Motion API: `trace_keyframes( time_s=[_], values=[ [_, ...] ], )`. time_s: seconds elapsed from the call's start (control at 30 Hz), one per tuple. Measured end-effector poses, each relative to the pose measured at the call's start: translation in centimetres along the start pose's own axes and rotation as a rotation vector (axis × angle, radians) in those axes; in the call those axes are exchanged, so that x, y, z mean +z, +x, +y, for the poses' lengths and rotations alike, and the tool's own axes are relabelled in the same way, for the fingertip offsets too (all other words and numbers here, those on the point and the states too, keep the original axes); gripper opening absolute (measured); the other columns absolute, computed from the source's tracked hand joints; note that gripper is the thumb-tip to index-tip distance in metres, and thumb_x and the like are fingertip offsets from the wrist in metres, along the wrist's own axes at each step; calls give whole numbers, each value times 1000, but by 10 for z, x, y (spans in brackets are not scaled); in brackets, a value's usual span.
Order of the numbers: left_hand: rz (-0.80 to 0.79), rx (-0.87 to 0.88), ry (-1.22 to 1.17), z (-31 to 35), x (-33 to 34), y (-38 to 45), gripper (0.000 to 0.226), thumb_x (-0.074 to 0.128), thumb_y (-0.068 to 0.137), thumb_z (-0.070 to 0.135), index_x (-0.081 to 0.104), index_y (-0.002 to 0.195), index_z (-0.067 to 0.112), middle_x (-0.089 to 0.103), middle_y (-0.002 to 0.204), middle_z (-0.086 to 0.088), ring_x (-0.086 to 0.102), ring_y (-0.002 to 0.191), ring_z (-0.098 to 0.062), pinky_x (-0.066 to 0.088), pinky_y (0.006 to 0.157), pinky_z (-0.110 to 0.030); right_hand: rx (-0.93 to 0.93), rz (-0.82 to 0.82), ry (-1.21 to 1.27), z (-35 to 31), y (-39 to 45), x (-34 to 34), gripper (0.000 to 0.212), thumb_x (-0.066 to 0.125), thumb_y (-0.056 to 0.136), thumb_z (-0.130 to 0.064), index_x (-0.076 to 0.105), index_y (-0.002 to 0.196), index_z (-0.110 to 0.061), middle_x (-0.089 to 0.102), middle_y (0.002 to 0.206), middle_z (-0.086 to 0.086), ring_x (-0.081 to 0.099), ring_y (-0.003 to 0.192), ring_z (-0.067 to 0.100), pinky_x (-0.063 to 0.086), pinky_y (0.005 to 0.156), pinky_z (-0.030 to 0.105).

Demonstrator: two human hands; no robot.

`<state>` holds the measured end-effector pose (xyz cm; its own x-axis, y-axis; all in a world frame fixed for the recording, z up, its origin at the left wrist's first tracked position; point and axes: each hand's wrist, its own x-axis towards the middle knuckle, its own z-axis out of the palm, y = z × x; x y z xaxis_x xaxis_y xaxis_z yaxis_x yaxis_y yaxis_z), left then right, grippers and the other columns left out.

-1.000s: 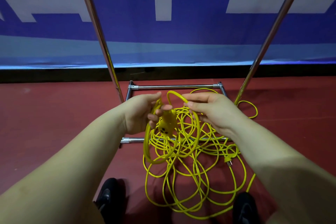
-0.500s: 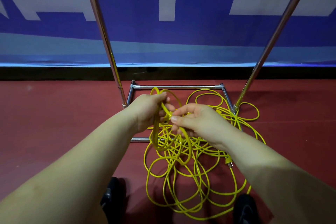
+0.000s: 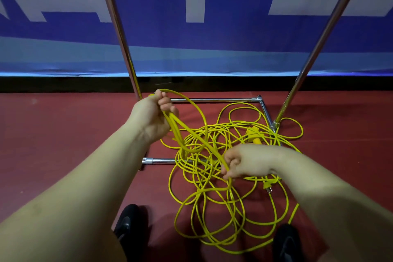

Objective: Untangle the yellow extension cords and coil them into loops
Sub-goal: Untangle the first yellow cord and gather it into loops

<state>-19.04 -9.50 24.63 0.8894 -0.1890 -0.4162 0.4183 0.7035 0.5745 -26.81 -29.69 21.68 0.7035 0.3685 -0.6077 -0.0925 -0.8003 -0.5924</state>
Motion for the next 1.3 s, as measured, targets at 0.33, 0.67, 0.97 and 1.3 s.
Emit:
trace_keyframes(
  time_s=[0.33, 0.67, 0.97, 1.3],
  values=[
    [-173, 92, 501, -6, 5, -12, 28, 33, 101, 18, 46, 77, 14, 43, 44, 7, 37, 34, -5, 39, 42, -15, 4, 370, 1253, -10, -18, -38, 13, 48, 93, -7, 58, 85, -4, 68, 60, 2, 62, 45, 6, 51, 44, 17],
    [-497, -172, 869, -50, 8, -27, 20, 38, 99, 11, 56, 96, 4, 70, 84, -12, 68, 68, -12, 55, 65, -21, -10, 371, 1817, -27, -2, -29, 17, 48, 93, -2, 53, 78, 3, 64, 60, 16, 66, 49, 20, 53, 43, 24],
    [-539, -167, 1014, -59, 12, -31, 18, 40, 99, 11, 56, 92, 9, 68, 84, -8, 68, 67, -10, 55, 65, -19, 77, 426, 1604, -24, 14, -23, 19, 56, 91, -20, 56, 79, -6, 63, 66, 4, 64, 60, 14, 55, 60, 24],
    [-162, -79, 435, -37, 16, -22, 22, 34, 100, 10, 51, 86, 5, 71, 66, -8, 69, 57, -16, 57, 56, -27, -42, 381, 154, -36, 3, 3, 51, 51, 81, -61, 66, 82, -12, 65, 71, -1, 58, 61, 11, 46, 66, 29]
  ],
)
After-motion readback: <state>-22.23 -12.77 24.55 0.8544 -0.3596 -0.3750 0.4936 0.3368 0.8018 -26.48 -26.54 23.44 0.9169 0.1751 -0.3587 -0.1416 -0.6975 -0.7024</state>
